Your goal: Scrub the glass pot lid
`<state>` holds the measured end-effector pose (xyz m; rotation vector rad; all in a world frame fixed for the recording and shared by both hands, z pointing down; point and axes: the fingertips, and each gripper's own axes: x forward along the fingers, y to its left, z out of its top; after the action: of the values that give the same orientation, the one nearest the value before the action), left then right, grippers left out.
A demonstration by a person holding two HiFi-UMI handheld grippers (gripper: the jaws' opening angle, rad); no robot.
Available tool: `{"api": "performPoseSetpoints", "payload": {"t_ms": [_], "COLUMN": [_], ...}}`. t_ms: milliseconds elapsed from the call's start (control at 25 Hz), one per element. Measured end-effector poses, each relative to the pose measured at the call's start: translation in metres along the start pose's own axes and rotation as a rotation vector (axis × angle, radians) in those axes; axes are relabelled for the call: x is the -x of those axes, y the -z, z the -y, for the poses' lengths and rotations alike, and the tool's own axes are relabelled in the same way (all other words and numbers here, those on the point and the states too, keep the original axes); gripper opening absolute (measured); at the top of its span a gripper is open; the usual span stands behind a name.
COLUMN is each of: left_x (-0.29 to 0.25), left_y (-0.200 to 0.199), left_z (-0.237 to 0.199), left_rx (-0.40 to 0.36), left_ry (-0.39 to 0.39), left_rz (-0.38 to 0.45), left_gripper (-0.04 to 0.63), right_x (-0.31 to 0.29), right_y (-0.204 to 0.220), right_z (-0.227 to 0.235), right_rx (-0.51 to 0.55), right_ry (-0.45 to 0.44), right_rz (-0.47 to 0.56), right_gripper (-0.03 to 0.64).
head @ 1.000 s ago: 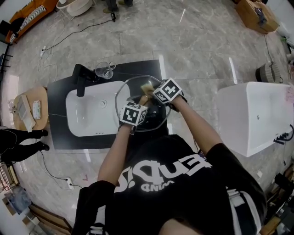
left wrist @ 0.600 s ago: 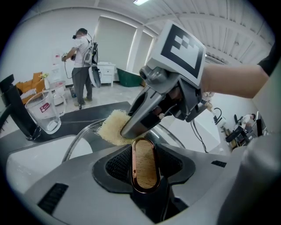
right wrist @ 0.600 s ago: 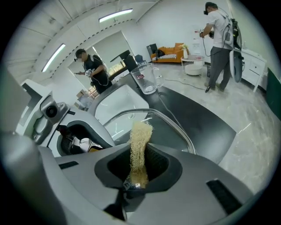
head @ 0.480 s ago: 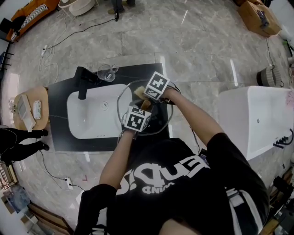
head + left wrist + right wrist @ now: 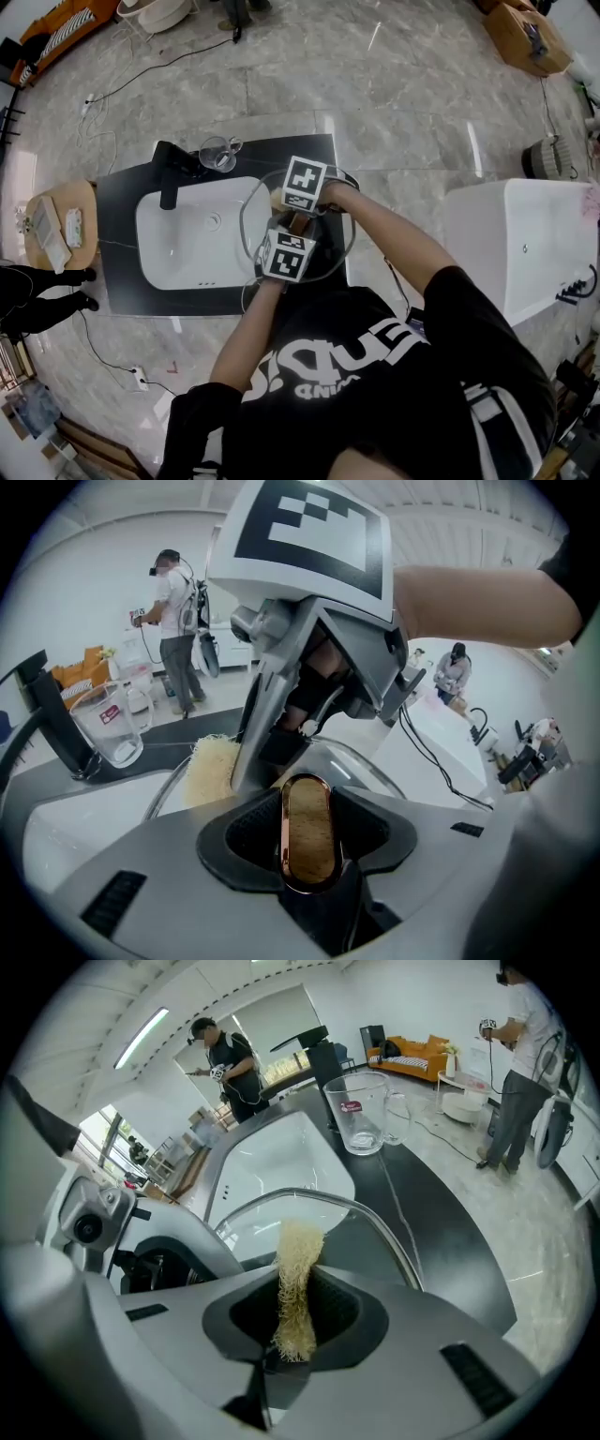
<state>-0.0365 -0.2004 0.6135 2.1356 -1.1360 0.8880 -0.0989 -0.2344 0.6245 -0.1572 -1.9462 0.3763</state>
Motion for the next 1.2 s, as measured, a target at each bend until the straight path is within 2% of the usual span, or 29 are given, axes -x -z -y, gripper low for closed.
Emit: {"api": "performPoseSetpoints", "payload": {"t_ms": [320,480,720,880,1200], "left_x": [0.0,-0.001,0.0,0.001,0.001], "left_y": [0.001,-0.001,-0.003,-0.002,-0.002], "left_z": [0.001,0.003,0.002,0.001,-0.001], "left_rx": [0.01,0.007,0.009,0.012,0.016], "left_ry": [-0.03,-0.025,-0.028,-0.035,-0.05], "left_rz": [0.024,0.022,0.036,0.041,0.064], "left_gripper": [0.183,0.183,0.183,0.183,0.183], "right_x": [-0.009,-0.006,-0.002,-0.017,-0.051], "right_y": [-0.013,-0.02,-0.054,-0.07,-0.067], "right_z": [-0.005,-0.009,-0.015,-0.034,-0.064], "right_rx": [0.008,0.086,0.173,0.225,0.333], "right_ry": [-0.046,-0.067,-0.062,-0.116,-0.239], "right_rz": [-0.018,-0.063,-0.067,-0.099,-0.253], "right_gripper": [0.046,0.046,0.046,0.046,0.047]}}
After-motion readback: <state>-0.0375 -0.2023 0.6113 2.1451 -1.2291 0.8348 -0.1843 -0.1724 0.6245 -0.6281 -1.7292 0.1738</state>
